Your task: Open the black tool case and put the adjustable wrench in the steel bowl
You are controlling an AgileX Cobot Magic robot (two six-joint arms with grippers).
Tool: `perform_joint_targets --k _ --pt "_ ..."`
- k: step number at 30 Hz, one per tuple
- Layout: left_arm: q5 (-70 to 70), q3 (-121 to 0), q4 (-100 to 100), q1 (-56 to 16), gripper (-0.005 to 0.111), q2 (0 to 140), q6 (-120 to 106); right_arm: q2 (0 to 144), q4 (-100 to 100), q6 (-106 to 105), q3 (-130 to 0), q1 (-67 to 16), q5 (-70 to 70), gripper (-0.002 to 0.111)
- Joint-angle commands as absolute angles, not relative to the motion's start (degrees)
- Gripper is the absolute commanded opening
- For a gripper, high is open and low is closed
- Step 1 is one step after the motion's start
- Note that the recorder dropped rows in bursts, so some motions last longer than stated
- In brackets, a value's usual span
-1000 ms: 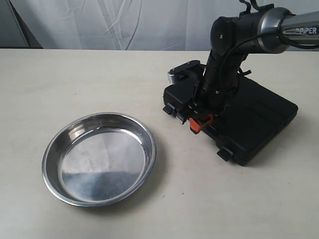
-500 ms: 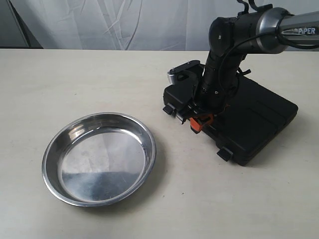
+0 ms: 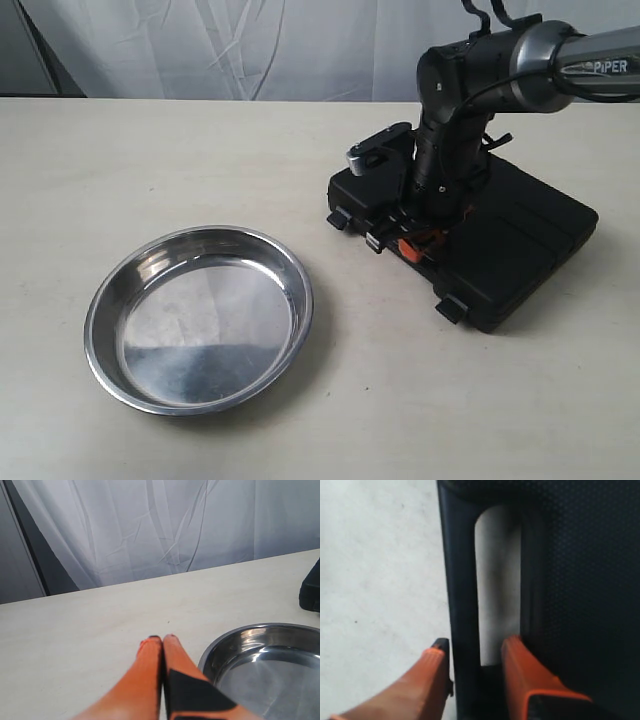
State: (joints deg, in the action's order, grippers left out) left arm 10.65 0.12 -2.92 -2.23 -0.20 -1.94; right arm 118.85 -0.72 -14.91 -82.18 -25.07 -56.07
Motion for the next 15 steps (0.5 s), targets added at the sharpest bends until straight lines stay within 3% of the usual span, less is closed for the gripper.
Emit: perform_joint_targets --k 1,9,11,13,15 --pt "10.3 0.0 -2.7 -2.4 0.0 0.0 -1.7 119.2 -0.7 -14.6 -82.0 -24.8 -54.2 0.036" --pt "10.3 0.0 -2.7 -2.4 0.0 0.0 -1.7 120.0 -0.5 -14.5 -82.0 -24.8 -53.9 0.033" --pt "10.3 0.0 -2.7 -2.4 0.0 0.0 -1.7 120.0 -0.5 -14.4 -82.0 -24.8 -53.7 0.022" --pt "10.3 0.0 -2.7 -2.4 0.0 0.0 -1.7 120.0 -0.5 -14.4 -82.0 -24.8 -53.9 0.003" --pt "10.3 0.0 -2.7 -2.4 0.0 0.0 -1.7 120.0 -0.8 -14.6 -82.0 -24.8 -54.1 0.0"
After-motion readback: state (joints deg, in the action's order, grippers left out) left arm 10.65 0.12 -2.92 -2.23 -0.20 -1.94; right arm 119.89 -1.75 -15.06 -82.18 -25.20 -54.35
